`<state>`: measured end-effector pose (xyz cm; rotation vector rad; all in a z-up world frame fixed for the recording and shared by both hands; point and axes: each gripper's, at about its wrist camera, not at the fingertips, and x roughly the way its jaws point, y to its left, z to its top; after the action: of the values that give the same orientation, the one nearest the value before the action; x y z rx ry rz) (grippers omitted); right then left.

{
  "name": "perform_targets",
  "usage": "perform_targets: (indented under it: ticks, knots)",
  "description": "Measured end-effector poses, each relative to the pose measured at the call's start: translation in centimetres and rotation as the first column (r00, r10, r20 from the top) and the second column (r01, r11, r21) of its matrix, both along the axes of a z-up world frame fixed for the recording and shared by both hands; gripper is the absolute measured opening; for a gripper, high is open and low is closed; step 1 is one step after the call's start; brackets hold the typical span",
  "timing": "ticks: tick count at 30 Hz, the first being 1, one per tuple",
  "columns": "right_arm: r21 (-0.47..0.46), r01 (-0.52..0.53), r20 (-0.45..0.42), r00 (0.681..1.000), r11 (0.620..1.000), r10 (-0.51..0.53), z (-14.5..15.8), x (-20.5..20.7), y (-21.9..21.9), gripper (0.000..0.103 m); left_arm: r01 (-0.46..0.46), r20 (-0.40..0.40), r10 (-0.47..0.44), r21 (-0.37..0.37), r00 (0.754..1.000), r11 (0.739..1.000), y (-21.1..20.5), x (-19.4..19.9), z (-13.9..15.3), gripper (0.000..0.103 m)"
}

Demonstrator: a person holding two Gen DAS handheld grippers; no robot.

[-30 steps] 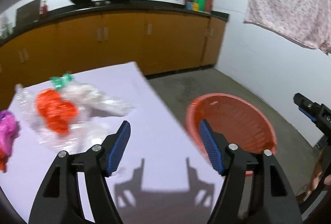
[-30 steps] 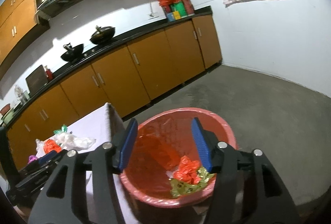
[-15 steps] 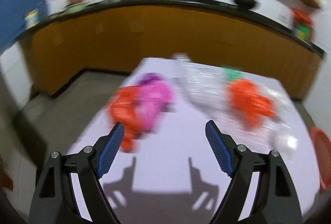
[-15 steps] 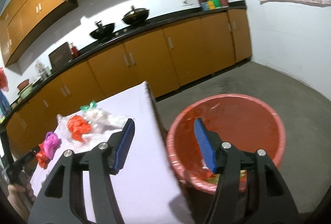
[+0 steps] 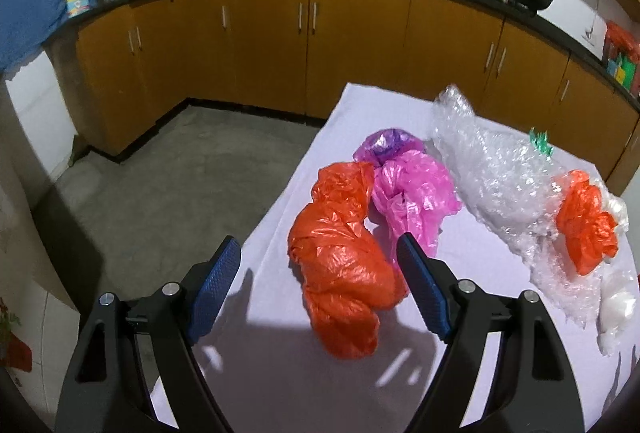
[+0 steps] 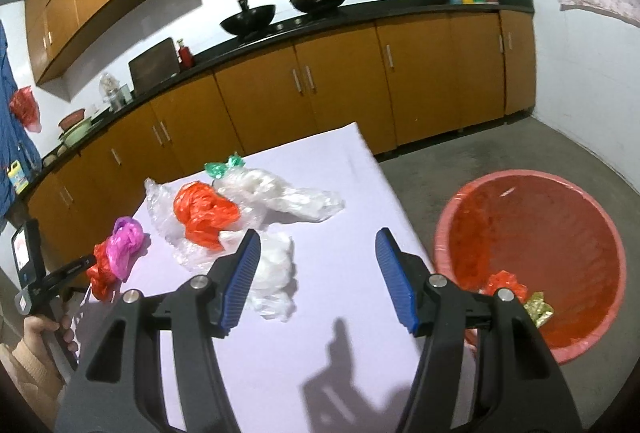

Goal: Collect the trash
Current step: 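Grasp the red bag with the left tool while the right tool grasps the white bag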

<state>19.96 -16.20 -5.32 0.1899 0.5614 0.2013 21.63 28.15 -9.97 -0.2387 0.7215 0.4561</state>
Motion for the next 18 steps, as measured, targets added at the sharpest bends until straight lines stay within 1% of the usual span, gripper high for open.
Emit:
perform_targets:
  ticks: [4, 7, 9, 10, 14, 18]
  knots:
    - [-0.015, -0.020, -0.012, 1.000, 1.000, 0.020, -0.4, 0.7, 1.5, 0.059, 0.015, -0.029, -0.017, -0.050, 0.999, 0.999, 1.0, 0.9, -0.9, 0.072]
    - [-0.026, -0.034, -0.026, 0.999, 0.999, 0.033, -0.9, 1.2, 2.3, 0.059, 0.027, -0.039, -0.029, -0.067, 0.999, 0.997, 1.4, 1.3, -1.3, 0.066]
    - [-0.028, -0.046, -0.039, 0.998, 0.999, 0.045, -1.2, 1.7, 2.9, 0.059, 0.037, -0.044, -0.040, -0.080, 0.998, 0.996, 1.6, 1.5, -1.6, 0.057]
    - [-0.029, -0.050, -0.044, 0.998, 0.998, 0.049, -1.4, 2.0, 3.2, 0.059, 0.044, -0.047, -0.048, -0.089, 0.998, 0.995, 1.7, 1.7, -1.7, 0.054]
    - [-0.029, -0.069, -0.076, 0.995, 0.997, 0.067, -2.3, 3.3, 4.1, 0.059, 0.058, -0.035, -0.061, -0.069, 0.998, 0.996, 1.4, 1.3, -1.6, 0.048]
    - [-0.017, -0.077, -0.110, 0.991, 0.997, 0.075, -3.3, 4.5, 4.9, 0.059, 0.050, -0.006, -0.051, -0.057, 0.999, 0.997, 1.4, 0.5, -1.2, 0.046]
